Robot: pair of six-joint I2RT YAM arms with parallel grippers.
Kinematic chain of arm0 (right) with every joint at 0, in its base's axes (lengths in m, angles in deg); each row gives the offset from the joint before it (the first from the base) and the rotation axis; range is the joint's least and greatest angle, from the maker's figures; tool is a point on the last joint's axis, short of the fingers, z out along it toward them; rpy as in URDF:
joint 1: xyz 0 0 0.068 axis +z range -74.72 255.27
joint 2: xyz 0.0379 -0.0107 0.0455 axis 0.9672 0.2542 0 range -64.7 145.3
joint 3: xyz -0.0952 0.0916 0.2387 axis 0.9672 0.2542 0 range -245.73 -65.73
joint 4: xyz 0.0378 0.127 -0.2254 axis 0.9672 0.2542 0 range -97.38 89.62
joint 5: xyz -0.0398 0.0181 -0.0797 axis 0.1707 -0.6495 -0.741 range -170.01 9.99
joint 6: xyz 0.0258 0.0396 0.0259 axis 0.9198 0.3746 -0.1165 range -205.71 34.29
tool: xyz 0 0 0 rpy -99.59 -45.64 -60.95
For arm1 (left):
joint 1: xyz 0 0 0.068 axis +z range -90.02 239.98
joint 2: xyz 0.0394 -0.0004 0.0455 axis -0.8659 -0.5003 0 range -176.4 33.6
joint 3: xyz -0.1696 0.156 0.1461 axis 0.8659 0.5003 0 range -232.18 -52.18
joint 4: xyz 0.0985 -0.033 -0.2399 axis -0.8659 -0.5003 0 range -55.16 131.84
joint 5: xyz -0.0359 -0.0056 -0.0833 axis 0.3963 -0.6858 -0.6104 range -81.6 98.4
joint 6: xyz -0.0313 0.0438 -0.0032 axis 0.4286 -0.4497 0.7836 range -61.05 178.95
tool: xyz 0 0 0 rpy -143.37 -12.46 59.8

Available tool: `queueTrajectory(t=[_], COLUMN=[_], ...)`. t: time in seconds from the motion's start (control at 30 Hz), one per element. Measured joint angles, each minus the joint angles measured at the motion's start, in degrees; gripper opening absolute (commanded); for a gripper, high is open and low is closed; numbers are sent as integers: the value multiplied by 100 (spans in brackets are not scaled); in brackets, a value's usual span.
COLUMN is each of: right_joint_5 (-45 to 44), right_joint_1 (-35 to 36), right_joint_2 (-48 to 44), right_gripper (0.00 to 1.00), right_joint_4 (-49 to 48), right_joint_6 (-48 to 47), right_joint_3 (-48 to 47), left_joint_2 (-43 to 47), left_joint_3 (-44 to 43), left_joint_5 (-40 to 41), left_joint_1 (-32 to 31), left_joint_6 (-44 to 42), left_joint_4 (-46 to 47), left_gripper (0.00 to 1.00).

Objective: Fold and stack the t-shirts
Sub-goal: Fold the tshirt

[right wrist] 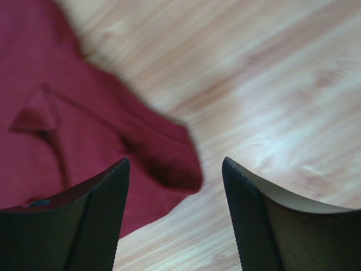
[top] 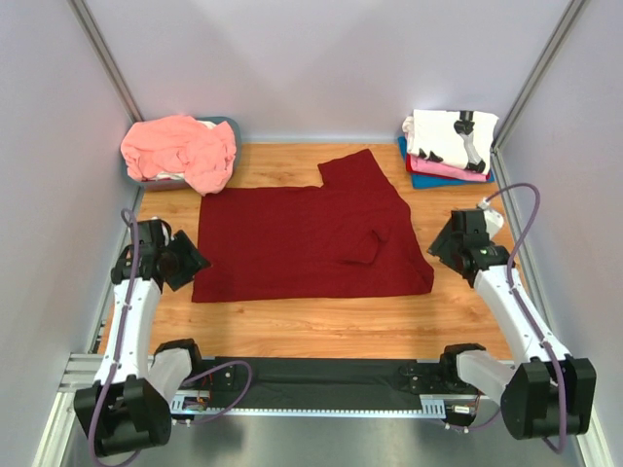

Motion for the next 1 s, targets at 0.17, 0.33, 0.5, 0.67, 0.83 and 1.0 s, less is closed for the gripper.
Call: queueTrajectory(t=[0.17,0.33,0.5,0.67,0.83,1.0], right_joint_5=[754,1390,1711,1827,1961,2009], right_joint_1=[841,1349,1569,1598,1598,1598], right_joint_2=[739,1891,2704,3195,3237,3515], right_gripper=[19,10,4,34,41,41], right_joint_4=[-262,-433,-435,-472,-610,-802], right_joint_6=[-133,-153,-157,-114,-46,13], right_joint_3=[-531,-914,-1200,-1381,-1384,-1392], left_joint_2=[59,-763,-1043,-1036,-704,-284], left_joint_3=[-22,68,345,345,-125,-638], left_joint_5=[98,26,-81,-186,-162,-103], left_joint_1=[-688,-1189,-1458,-1504,-1539,-1539], left_joint_6=[0,22,48,20,-269,-595], left_joint_4=[199,678,1038,992,437,107], left_gripper=[59,55,51,51,52,52])
